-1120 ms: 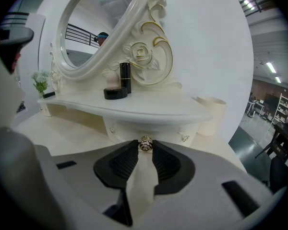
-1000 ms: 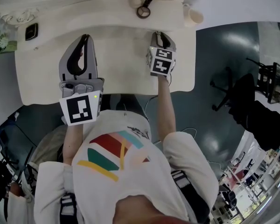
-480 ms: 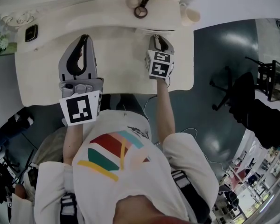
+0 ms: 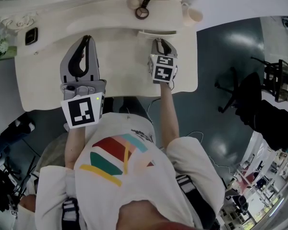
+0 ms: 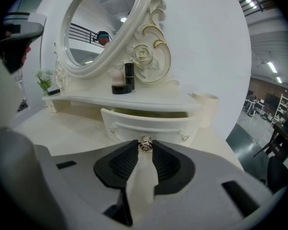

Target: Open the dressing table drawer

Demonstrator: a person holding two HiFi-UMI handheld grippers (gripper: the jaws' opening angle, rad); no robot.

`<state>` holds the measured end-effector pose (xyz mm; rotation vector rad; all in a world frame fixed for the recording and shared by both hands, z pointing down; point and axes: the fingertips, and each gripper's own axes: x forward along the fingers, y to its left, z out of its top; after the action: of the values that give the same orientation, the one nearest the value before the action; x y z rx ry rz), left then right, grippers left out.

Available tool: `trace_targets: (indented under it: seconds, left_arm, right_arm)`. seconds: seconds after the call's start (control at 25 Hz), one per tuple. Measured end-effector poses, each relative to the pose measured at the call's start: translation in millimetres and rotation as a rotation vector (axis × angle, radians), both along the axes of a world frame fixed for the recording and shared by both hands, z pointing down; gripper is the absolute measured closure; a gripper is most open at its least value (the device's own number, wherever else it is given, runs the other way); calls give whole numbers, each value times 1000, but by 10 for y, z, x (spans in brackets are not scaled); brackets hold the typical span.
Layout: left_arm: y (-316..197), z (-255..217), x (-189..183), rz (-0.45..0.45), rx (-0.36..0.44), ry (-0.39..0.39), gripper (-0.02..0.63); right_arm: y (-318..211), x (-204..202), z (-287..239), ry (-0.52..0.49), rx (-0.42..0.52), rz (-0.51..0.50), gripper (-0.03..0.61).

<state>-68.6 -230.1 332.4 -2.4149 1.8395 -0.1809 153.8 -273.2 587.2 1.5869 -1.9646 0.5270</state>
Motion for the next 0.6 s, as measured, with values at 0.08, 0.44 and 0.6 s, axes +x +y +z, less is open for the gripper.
trace_targets:
  seconds: [0.08,0.44,0.6]
  left_arm:
    - [-5,-1,5,3,1,0,600]
    - [-23,3,-15,7,0,-4,601]
    - [-41,-10,-16,17,6,-5,601]
  right_arm:
    - [17,3,5,3,-1,1,500]
    - [116,-3,28,-3,-11,11,500]
    - [149,5,24,-5,-16,20,500]
